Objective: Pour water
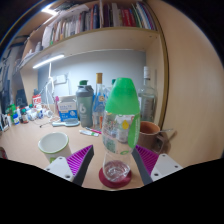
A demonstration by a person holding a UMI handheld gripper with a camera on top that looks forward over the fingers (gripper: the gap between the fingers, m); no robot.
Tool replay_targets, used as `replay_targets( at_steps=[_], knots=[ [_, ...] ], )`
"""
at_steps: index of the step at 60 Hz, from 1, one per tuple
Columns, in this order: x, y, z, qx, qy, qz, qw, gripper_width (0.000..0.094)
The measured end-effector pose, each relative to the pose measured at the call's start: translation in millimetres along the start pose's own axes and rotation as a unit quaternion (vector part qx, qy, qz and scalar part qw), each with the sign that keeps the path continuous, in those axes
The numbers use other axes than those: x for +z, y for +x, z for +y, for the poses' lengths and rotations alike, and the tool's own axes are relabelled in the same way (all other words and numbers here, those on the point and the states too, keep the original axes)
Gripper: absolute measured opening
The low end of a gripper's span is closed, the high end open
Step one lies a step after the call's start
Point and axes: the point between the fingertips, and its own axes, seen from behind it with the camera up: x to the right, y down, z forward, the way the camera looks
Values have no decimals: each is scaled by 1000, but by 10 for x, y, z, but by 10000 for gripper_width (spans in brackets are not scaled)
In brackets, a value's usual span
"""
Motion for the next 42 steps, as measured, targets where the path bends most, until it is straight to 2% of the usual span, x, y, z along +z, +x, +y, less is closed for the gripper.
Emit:
replay_targets(
  at_steps=[3,5,20,32,42],
  knots=[
    [-126,35,14,-2,-7,11,1000,813],
    [-225,42,27,-1,-12,17,1000,837],
    [-1385,-274,-39,11,-26,49,998,837],
    [-2595,-908,-237,-2,-31,72,997,833],
    [-3461,-1534,-441,7,-26,70,997,842]
  ],
)
